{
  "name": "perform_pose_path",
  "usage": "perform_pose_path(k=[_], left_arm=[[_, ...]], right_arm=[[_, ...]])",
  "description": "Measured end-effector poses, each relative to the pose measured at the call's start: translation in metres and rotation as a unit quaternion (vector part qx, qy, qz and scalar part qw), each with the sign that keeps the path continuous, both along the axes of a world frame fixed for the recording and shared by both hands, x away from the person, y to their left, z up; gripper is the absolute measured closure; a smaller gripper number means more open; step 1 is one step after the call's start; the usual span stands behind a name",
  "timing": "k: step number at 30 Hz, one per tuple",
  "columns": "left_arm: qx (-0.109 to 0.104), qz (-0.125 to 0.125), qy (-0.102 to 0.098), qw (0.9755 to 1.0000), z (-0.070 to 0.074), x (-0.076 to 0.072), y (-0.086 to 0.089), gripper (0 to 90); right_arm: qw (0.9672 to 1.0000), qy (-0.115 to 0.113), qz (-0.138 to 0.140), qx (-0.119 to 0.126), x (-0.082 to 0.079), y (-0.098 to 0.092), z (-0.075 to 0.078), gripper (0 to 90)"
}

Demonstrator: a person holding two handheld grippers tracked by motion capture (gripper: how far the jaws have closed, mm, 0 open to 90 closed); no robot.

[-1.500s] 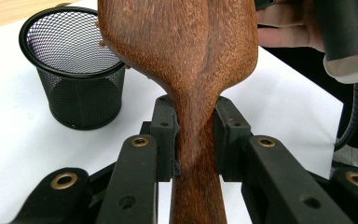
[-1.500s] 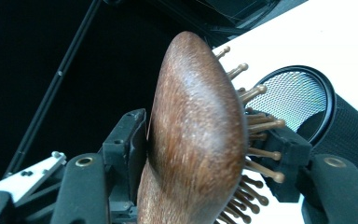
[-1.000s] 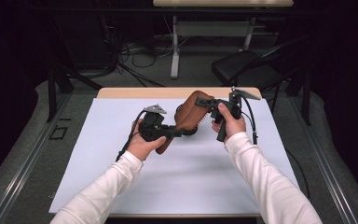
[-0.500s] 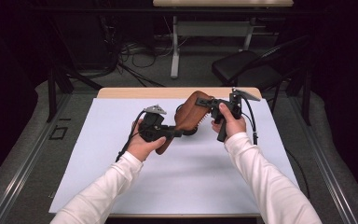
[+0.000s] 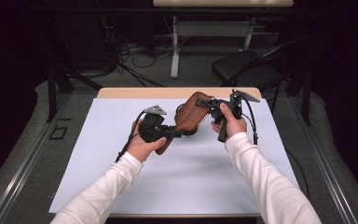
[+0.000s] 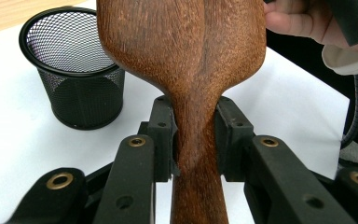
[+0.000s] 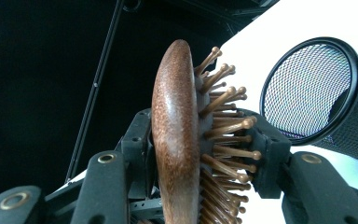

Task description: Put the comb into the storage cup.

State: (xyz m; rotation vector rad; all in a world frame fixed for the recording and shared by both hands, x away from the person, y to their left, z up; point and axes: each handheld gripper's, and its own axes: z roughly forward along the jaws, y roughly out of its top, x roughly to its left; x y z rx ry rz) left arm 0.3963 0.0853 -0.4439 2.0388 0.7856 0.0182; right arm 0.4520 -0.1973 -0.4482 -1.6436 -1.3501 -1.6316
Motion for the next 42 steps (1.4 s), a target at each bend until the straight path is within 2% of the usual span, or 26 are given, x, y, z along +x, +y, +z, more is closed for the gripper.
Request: perform_pose_path(k=[12, 13, 25, 27, 29, 41, 42], left_arm=[[-0.003, 0.0, -0.001, 1.0, -0.0001, -0.0006, -0.0005, 69.5], [-0.002, 0.0, -0.001, 1.0, -0.0002, -0.0007, -0.0006, 69.4], [-0.005, 0.003, -0.003, 1.0, 0.0002, -0.001, 0.0004, 67.2], [-0.004, 0.004, -0.003, 1.0, 0.0004, -0.001, 0.0008, 65.9], [-0.005, 0.005, -0.004, 1.0, 0.0006, -0.0013, 0.0011, 64.2], [-0.011, 0.024, -0.01, 0.9996, 0.0041, -0.0028, 0.006, 50.6], [-0.012, 0.025, -0.015, 0.9995, 0.0044, -0.0034, 0.0061, 49.6]], right_arm=[[1.0, 0.007, 0.002, 0.007, 0.0006, -0.0002, -0.0008, 50.4], [0.9999, 0.013, 0.002, 0.01, 0.0004, 0.0, -0.0002, 50.5], [0.9999, 0.011, 0.002, 0.01, 0.0001, -0.0005, -0.0013, 50.9], [0.9998, 0.009, -0.008, 0.015, 0.0004, 0.0001, -0.0015, 50.9], [0.9999, 0.012, -0.002, 0.008, 0.0005, -0.0017, -0.0012, 50.9], [0.9998, 0.007, -0.014, 0.008, 0.0003, -0.0063, 0.0001, 51.0], [0.9998, 0.009, -0.014, 0.008, 0.0002, -0.0068, 0.0006, 50.9]])
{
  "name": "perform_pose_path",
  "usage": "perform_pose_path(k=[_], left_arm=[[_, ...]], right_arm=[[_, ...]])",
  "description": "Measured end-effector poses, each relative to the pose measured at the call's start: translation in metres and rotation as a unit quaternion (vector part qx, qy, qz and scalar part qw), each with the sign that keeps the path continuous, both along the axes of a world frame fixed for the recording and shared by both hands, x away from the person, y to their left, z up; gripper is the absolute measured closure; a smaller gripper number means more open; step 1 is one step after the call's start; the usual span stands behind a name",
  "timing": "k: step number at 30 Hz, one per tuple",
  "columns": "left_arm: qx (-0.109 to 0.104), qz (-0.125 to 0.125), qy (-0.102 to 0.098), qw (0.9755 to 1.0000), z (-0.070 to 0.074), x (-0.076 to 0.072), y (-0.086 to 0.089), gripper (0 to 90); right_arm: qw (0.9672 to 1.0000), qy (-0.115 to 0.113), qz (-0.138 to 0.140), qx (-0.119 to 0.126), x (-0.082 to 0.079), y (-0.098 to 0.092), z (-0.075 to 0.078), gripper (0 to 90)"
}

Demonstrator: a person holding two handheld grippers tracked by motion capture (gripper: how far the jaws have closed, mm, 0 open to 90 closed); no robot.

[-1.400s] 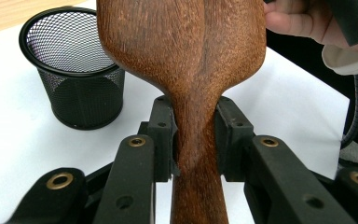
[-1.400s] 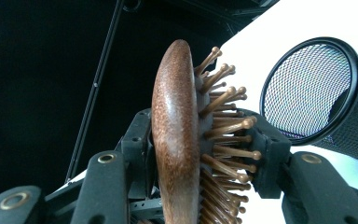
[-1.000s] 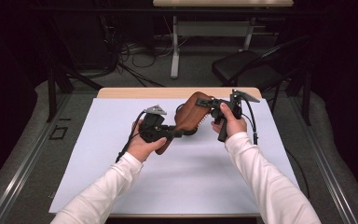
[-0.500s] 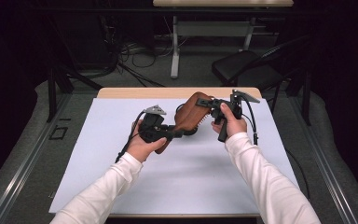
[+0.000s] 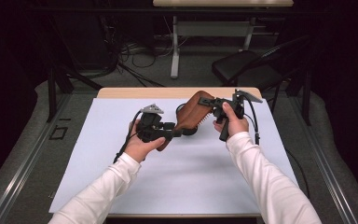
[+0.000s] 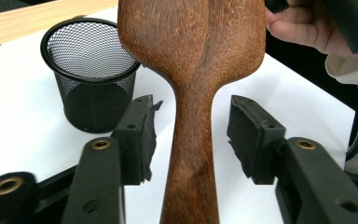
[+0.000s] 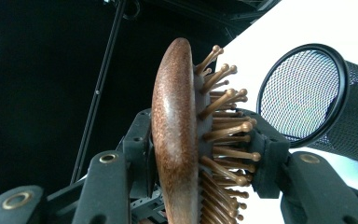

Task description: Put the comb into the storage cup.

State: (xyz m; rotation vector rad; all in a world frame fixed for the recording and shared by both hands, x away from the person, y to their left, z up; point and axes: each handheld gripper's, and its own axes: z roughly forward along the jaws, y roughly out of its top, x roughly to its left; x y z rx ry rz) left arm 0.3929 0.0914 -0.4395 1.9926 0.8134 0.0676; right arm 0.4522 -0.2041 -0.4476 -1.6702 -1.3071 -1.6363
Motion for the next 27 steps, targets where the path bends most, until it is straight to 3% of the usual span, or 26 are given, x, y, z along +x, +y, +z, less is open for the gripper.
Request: perform_pose_path(k=[13, 20, 27], left_arm=[[0.002, 0.026, -0.013, 0.9996, 0.004, -0.003, 0.007, 39.8], [0.01, 0.038, -0.031, 0.9988, 0.004, -0.002, 0.011, 32.0], [0.008, 0.046, -0.034, 0.9983, 0.005, -0.003, 0.013, 31.5]], right_arm=[[0.9999, -0.005, -0.015, -0.004, 0.001, -0.008, 0.001, 51.0], [0.9998, -0.009, -0.019, -0.007, 0.001, -0.012, 0.003, 50.9], [0.9995, -0.014, -0.026, -0.006, 0.0, -0.015, 0.005, 50.9]])
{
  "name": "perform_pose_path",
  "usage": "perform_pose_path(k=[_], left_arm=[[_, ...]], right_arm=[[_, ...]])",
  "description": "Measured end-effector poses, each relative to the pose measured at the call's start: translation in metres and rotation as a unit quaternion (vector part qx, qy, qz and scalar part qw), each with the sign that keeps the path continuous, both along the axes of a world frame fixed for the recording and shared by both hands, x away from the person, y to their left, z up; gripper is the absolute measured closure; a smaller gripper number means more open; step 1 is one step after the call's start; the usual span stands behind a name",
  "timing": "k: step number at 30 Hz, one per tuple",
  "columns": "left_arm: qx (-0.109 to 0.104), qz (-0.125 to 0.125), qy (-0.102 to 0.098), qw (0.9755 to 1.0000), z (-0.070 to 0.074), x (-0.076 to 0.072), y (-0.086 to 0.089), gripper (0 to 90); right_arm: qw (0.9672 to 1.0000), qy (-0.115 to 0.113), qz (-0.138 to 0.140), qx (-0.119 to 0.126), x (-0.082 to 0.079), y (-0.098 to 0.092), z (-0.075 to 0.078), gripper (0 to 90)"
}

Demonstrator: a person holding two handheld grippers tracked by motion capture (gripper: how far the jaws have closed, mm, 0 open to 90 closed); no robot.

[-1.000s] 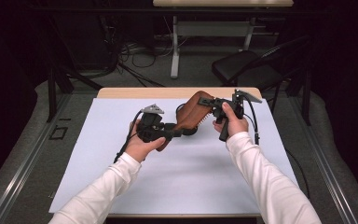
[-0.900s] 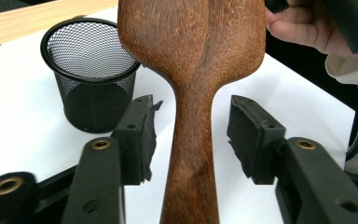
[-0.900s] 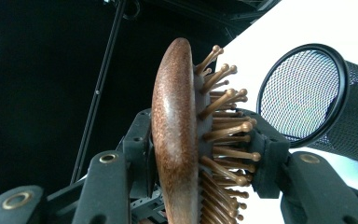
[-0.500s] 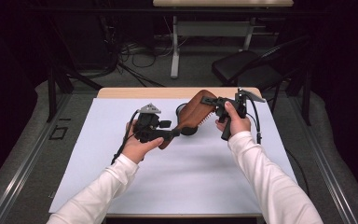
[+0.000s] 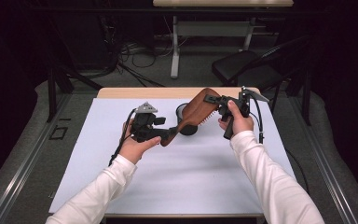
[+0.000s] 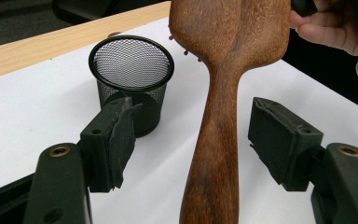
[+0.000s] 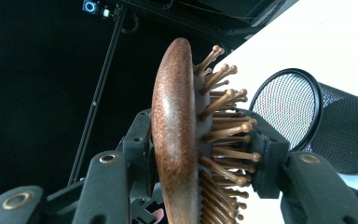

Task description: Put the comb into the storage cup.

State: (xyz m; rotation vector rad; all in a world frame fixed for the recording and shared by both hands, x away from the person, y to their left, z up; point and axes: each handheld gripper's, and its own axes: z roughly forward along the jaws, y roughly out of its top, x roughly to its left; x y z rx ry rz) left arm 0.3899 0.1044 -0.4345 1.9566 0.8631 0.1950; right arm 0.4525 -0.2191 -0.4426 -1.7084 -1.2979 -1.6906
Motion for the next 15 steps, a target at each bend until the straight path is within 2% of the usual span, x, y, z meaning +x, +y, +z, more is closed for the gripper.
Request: perform_pose_path(k=[3, 8, 12, 15], left_arm=[[-0.001, 0.0, 0.004, 1.0, 0.0001, 0.0011, 0.0022, 31.5], [0.001, 0.001, -0.008, 1.0, 0.0017, 0.0005, 0.0044, 31.5], [0.018, 0.011, -0.022, 0.9995, 0.0027, -0.0013, 0.0041, 31.4], [0.02, 0.014, -0.027, 0.9993, 0.0029, -0.0019, 0.0039, 28.0]], right_arm=[[1.0, -0.001, 0.0, -0.001, -0.0001, -0.002, 0.0007, 50.9], [1.0, -0.003, -0.007, 0.0, 0.0, -0.0044, 0.0018, 50.9], [0.9999, -0.006, -0.01, -0.003, 0.0, -0.0067, 0.0031, 50.9], [0.9998, -0.009, -0.015, -0.003, 0.0001, -0.008, 0.004, 50.9]])
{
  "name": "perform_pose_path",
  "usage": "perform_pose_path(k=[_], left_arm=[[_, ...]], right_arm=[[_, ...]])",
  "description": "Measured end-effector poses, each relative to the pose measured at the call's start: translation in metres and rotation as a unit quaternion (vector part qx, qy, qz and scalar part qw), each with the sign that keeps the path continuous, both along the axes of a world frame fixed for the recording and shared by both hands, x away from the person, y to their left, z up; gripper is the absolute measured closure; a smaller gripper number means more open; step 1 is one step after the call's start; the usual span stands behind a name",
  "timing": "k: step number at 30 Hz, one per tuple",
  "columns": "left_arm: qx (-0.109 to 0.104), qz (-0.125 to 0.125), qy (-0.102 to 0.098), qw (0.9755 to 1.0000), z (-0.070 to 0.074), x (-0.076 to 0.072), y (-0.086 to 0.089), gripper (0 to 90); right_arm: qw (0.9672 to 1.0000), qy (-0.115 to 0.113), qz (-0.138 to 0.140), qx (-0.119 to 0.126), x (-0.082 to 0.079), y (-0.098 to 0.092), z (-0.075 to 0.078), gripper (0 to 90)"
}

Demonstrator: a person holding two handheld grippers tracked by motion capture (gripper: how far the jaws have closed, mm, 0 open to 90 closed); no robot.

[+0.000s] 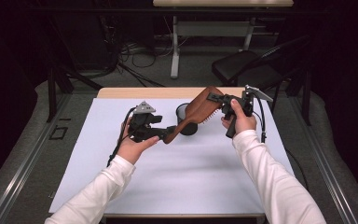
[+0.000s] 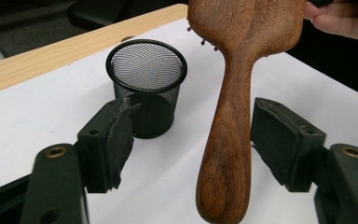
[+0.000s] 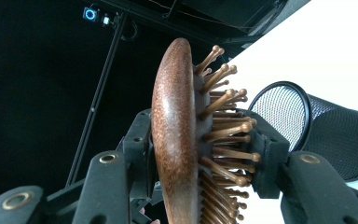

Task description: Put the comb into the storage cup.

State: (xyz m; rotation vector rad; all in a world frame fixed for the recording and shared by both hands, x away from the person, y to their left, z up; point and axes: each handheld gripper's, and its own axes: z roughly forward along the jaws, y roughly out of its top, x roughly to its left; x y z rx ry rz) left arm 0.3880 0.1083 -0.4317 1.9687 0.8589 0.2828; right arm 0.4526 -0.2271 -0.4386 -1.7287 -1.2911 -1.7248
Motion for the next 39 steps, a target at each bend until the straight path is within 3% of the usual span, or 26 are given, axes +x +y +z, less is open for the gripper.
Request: perform_pose_path(k=[5, 12, 17, 19, 30, 39], left_arm=[[0.008, 0.008, -0.01, 0.9999, -0.001, -0.001, -0.001, 17.7], [-0.007, 0.024, -0.012, 0.9996, 0.0, 0.001, 0.002, 8.2], [-0.022, 0.018, -0.006, 0.9996, -0.001, 0.003, 0.003, 0.7], [-0.02, 0.009, -0.006, 0.9998, -0.002, 0.003, 0.003, 0.4], [-0.044, 0.016, 0.003, 0.9989, -0.003, 0.005, 0.004, 0.4], [-0.028, 0.029, 0.003, 0.9992, -0.002, 0.007, 0.011, 0.4]], right_arm=[[1.0, -0.002, -0.004, -0.003, 0.0, -0.002, 0.003, 50.9], [0.9999, -0.006, -0.011, -0.008, 0.0, -0.006, 0.007, 50.8], [0.9998, -0.008, -0.017, -0.008, 0.0, -0.01, 0.01, 50.8], [0.9997, -0.013, -0.021, -0.008, 0.001, -0.01, 0.011, 50.8], [0.9994, -0.012, -0.028, -0.015, 0.001, -0.015, 0.016, 50.7], [0.9986, -0.023, -0.043, -0.023, 0.002, -0.019, 0.022, 50.7]])
